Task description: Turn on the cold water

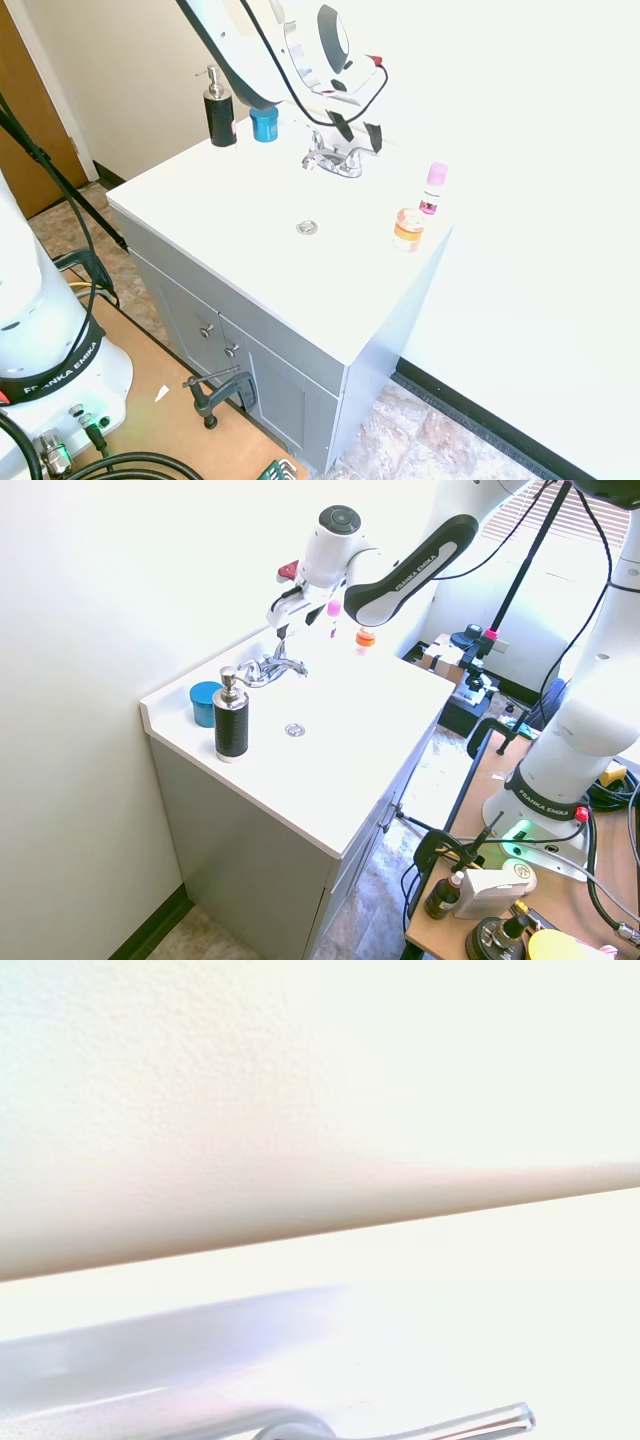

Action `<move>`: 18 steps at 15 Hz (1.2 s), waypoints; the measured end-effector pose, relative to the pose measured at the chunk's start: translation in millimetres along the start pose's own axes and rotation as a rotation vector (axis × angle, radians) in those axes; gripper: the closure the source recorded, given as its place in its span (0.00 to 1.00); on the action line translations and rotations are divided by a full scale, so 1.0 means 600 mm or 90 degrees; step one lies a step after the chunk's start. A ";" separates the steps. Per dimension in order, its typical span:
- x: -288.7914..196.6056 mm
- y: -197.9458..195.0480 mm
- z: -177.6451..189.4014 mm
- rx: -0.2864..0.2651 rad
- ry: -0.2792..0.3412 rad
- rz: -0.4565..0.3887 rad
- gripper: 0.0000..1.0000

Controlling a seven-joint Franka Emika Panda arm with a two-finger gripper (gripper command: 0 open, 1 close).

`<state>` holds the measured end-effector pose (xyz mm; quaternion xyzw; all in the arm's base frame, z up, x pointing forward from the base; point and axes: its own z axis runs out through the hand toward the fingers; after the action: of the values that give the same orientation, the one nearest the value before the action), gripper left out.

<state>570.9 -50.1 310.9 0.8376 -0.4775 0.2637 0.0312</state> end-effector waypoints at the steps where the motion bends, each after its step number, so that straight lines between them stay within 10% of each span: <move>1: 0.004 0.001 0.005 -0.003 0.002 0.001 0.00; 11: 0.044 0.036 0.057 -0.031 0.037 0.025 0.00; 18: 0.027 0.056 0.082 -0.086 -0.033 0.048 0.00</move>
<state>570.4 -96.0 269.8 0.8215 -0.5259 0.2105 0.0651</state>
